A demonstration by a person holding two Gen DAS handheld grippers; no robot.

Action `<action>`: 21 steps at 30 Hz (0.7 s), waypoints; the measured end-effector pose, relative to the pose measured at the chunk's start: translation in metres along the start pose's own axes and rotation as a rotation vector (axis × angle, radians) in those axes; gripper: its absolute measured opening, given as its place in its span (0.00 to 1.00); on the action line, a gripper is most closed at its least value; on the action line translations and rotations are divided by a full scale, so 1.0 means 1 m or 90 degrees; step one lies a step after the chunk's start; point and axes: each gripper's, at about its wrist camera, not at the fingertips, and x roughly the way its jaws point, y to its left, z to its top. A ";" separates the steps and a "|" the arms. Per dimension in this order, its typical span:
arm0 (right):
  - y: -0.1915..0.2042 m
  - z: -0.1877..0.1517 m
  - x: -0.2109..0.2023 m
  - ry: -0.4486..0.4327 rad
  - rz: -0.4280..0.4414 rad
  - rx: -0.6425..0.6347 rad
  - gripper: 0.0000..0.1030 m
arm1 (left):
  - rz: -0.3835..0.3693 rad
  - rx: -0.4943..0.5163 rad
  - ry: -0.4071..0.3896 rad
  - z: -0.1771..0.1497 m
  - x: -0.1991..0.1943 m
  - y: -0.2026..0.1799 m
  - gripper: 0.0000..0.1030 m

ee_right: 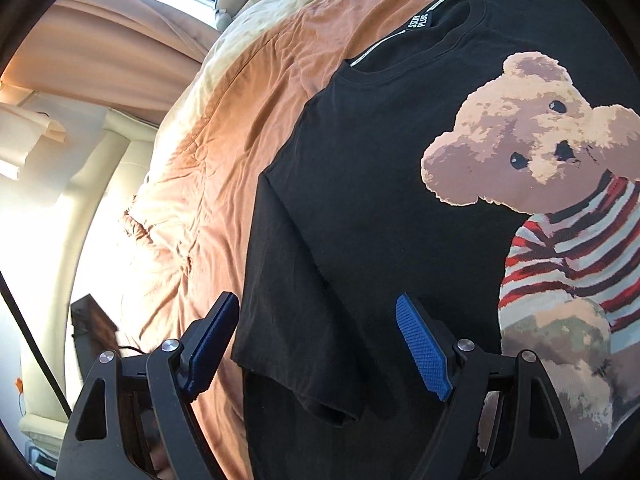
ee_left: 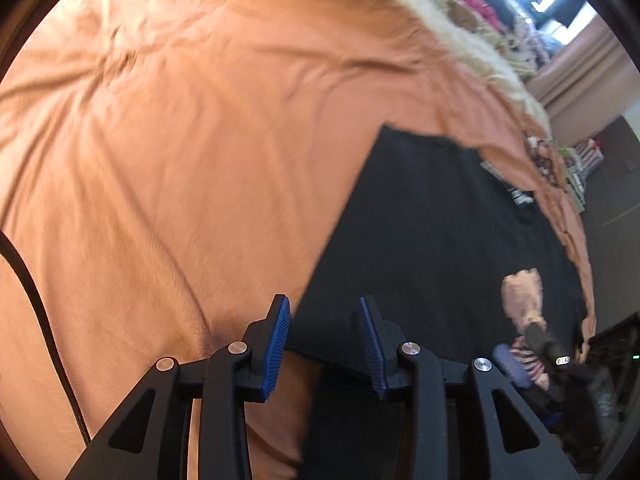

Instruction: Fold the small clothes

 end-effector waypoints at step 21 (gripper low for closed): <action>-0.022 0.010 -0.017 -0.008 0.024 0.031 0.78 | -0.053 0.070 -0.063 0.027 -0.046 -0.070 0.03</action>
